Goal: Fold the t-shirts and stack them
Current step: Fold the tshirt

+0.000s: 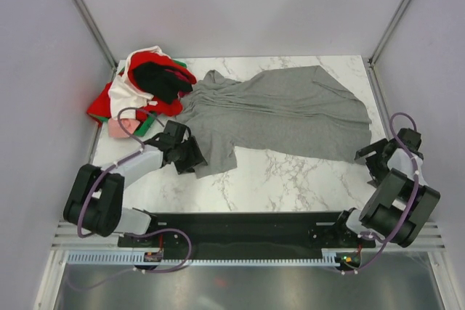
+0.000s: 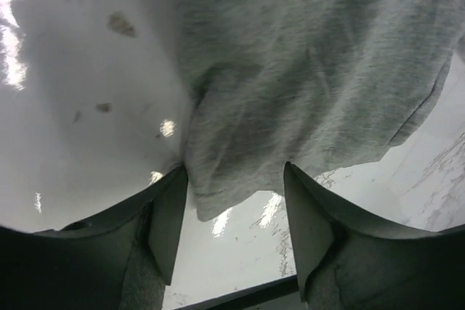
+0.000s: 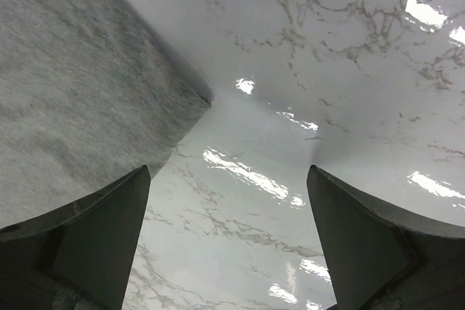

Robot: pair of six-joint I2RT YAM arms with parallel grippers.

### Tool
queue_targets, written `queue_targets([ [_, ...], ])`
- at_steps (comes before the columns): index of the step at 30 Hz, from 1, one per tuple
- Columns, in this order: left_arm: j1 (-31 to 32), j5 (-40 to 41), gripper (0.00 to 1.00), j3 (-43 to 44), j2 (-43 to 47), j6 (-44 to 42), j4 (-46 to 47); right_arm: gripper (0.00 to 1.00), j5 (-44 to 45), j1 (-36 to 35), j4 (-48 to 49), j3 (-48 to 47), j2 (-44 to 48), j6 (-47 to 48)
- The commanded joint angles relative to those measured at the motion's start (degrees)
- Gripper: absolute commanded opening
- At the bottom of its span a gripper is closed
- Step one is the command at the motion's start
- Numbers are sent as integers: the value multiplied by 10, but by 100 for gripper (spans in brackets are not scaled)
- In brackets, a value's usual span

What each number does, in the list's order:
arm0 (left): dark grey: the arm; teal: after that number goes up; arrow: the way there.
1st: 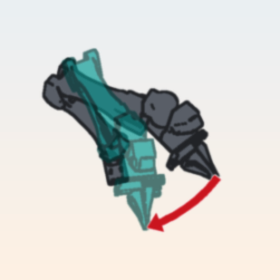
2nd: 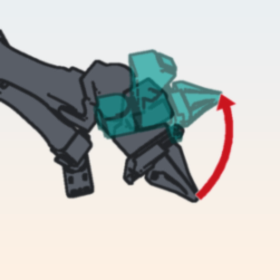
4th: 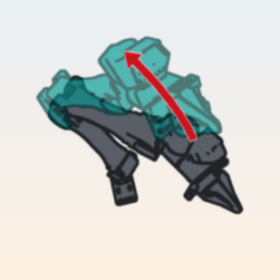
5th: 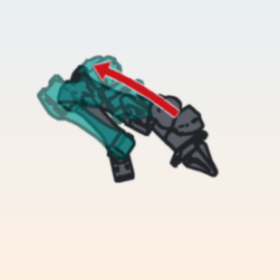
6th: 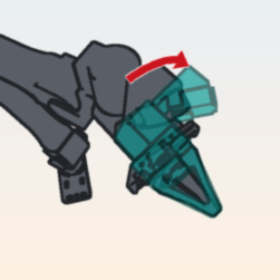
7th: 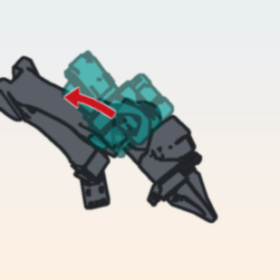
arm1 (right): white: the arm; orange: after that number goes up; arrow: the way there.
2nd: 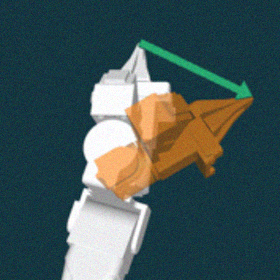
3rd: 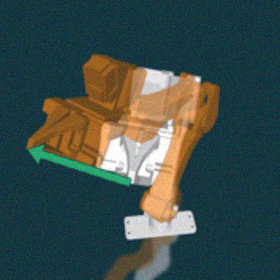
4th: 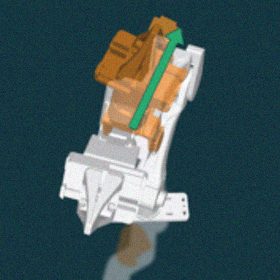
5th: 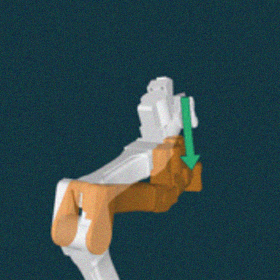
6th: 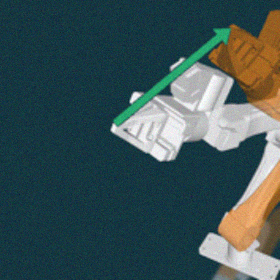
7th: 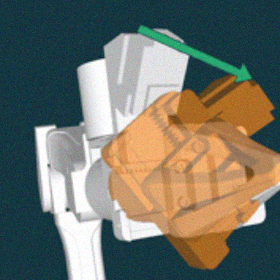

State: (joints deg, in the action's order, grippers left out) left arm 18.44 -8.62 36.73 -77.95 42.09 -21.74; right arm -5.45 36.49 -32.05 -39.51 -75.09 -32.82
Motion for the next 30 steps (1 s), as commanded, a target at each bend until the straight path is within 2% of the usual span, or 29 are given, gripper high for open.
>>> queue_targets([
  [1,44,13,62,13,-53,26,51,97,33,-12,21,-16,-14,-5],
  [2,62,28,55,18,-70,29,51,97,36,-14,24,-16,-15,-7],
  [3,65,32,36,24,-79,39,53,97,41,-16,27,-15,-18,-10],
  [4,67,33,25,26,-84,42,55,97,47,-22,27,-14,-20,-12],
  [6,67,39,5,39,-95,46,54,96,71,-34,27,-8,-22,-17],
  [7,66,41,2,45,-97,45,51,95,83,-54,27,-4,-21,-22],
  [11,66,47,2,100,-95,27,13,94,136,-76,49,15,-14,-39],
  [18,65,70,2,135,-50,10,-54,84,123,-76,112,-26,-87,-37],
  [22,65,70,2,138,-28,16,-74,66,113,-77,134,-58,-127,-37],
  [26,65,74,2,136,-16,27,-84,53,95,-77,135,-62,-153,-37],
  [30,65,76,2,137,-7,34,-88,56,87,-77,135,-23,-125,-31],
])
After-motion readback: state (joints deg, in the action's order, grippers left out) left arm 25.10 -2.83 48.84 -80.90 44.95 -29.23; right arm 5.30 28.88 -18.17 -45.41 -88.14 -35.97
